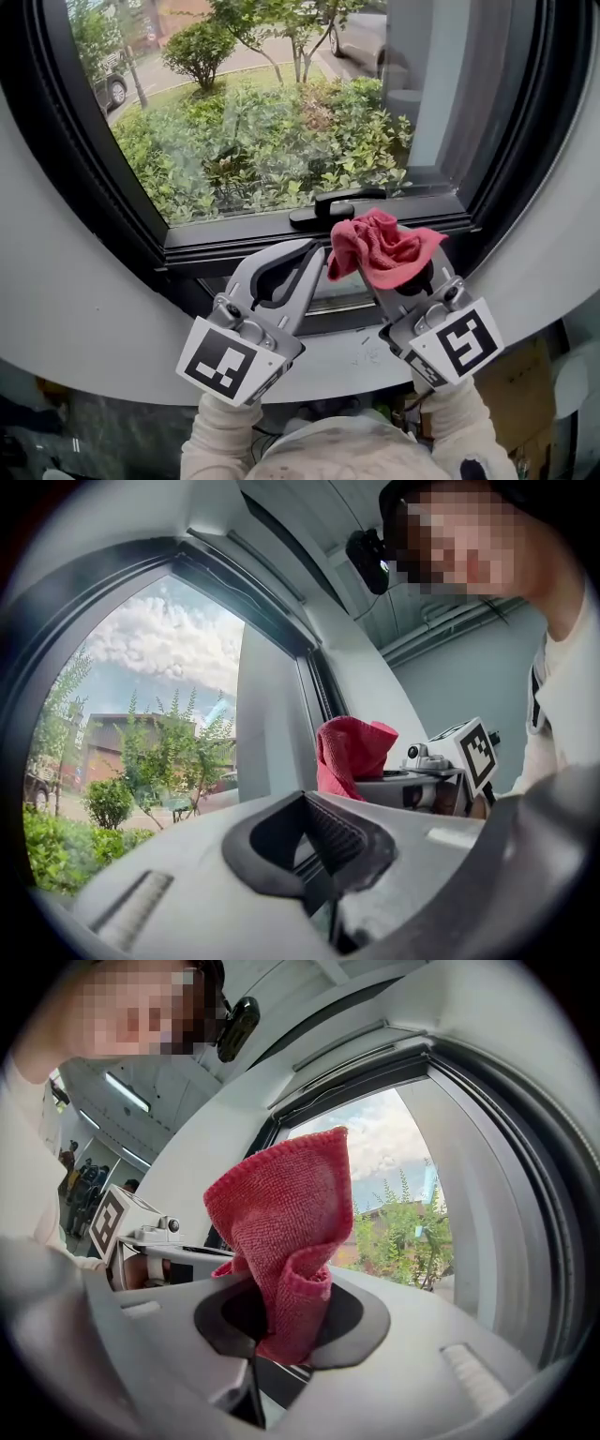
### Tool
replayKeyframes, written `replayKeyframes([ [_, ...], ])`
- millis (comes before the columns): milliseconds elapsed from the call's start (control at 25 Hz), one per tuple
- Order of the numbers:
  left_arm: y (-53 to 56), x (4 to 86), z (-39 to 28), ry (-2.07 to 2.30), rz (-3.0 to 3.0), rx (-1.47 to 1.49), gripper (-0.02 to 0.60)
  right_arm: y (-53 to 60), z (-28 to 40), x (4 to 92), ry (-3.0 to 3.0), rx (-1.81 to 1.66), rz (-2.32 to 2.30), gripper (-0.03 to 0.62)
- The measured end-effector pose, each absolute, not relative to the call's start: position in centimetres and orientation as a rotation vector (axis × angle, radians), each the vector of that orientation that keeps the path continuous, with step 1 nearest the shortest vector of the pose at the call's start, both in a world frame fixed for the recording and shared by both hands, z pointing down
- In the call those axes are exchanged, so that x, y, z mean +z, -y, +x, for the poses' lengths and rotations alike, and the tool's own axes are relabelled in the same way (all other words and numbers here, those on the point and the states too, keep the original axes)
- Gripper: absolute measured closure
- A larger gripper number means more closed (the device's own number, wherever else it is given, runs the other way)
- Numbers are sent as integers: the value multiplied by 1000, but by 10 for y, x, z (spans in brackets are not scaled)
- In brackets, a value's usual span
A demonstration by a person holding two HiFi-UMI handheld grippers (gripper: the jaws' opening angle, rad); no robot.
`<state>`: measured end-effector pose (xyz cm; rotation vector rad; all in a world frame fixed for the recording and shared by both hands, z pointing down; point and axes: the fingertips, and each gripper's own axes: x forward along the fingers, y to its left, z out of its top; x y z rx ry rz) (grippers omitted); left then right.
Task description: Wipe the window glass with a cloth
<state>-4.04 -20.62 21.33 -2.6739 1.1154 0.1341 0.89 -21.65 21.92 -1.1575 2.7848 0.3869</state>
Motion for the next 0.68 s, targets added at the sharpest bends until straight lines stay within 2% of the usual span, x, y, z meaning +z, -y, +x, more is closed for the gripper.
replayKeyframes([
  [680, 201, 204, -38, -1147, -2671, 112, 580, 210, 9, 217, -2799, 322, -1109, 480],
])
